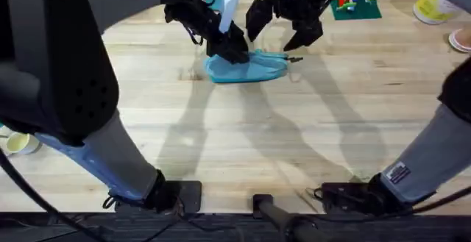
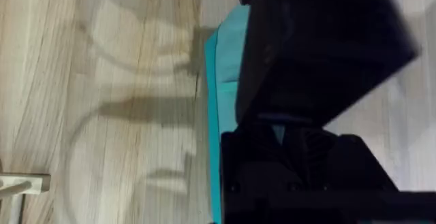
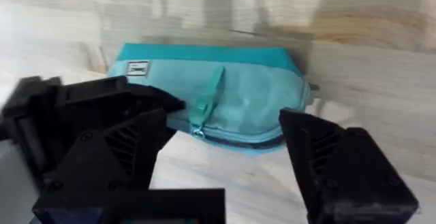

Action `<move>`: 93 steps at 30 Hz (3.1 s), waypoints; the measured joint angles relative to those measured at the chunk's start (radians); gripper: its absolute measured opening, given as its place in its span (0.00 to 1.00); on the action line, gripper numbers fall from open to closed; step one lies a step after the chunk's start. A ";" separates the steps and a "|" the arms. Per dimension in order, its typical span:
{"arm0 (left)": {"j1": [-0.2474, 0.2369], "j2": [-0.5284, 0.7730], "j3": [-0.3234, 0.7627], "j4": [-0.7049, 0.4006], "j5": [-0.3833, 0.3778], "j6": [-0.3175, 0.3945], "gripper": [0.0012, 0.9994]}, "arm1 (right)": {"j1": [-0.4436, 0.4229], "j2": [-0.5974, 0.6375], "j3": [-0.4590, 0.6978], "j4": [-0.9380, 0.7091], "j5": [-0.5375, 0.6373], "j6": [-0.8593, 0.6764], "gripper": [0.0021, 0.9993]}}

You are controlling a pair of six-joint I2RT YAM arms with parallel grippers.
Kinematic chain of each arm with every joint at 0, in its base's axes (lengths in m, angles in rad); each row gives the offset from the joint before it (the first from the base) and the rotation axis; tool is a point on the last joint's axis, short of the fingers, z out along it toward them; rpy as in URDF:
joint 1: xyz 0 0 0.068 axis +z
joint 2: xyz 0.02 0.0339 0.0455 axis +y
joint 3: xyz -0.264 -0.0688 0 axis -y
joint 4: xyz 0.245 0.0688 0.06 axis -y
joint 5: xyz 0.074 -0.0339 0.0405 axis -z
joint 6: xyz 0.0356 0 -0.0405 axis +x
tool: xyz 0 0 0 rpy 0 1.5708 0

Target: Unzip the bag, pick up the pens from the table one at a time and place them inside, then zip the bag closed.

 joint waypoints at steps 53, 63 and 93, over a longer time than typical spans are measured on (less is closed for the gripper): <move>0.002 0.000 -0.002 -0.015 -0.010 -0.011 0.04 | 0.042 0.083 -0.003 -0.047 0.026 -0.007 0.03; 0.002 0.000 -0.002 -0.015 -0.012 -0.008 0.04 | 0.031 0.083 -0.003 -0.050 0.009 -0.008 0.03; -0.001 0.000 -0.002 -0.007 0.000 -0.007 0.04 | 0.009 0.036 0.013 -0.076 0.048 -0.064 0.03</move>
